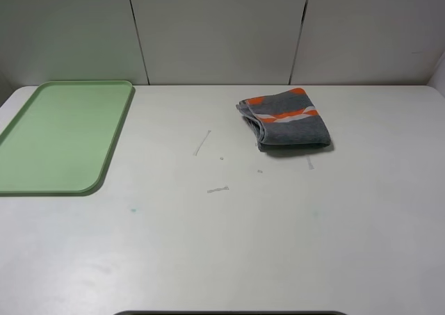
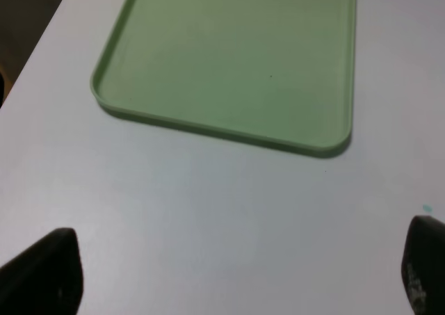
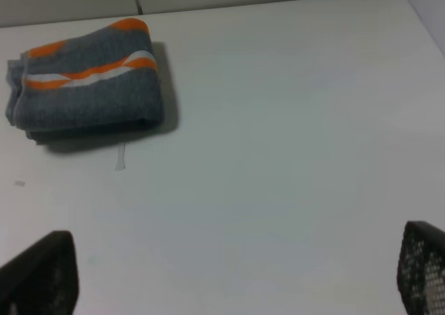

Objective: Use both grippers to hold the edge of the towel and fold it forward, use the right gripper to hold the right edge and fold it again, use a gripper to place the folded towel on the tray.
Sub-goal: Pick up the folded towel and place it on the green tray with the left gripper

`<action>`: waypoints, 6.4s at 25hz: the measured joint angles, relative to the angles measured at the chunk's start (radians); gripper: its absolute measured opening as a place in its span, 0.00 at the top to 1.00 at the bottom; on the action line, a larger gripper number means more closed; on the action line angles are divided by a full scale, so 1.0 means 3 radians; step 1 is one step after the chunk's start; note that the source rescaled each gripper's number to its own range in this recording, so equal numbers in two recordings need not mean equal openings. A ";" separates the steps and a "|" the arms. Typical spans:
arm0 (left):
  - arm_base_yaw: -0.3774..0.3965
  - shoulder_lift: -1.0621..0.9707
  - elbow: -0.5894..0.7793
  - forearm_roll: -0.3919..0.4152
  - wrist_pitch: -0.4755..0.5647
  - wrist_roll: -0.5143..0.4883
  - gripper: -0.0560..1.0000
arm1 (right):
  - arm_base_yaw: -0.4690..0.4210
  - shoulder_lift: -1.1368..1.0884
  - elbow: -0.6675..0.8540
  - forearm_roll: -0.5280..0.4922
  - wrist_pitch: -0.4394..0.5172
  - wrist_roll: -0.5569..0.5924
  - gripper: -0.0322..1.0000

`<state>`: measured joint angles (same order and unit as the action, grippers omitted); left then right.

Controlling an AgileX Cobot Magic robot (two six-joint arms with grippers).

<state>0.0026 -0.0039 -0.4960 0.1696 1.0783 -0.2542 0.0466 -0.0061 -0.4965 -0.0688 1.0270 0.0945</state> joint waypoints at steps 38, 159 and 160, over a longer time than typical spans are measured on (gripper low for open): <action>0.0000 0.1173 -0.0395 -0.0454 -0.0234 0.0481 0.00 | 0.0000 0.0000 0.0000 0.0000 -0.0001 -0.0003 0.00; -0.2327 0.8119 -0.4105 -0.0944 -0.3217 -0.0060 0.88 | 0.0000 0.0000 0.0000 0.0000 -0.0001 -0.0003 0.00; -0.2327 0.8119 -0.4105 -0.0944 -0.3219 -0.0060 0.91 | 0.0000 0.0000 0.0000 0.0000 -0.0001 -0.0003 0.00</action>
<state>-0.6955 2.4317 -1.7275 -0.1137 0.1124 -0.2723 0.0466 -0.0061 -0.4965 -0.0688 1.0266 0.0937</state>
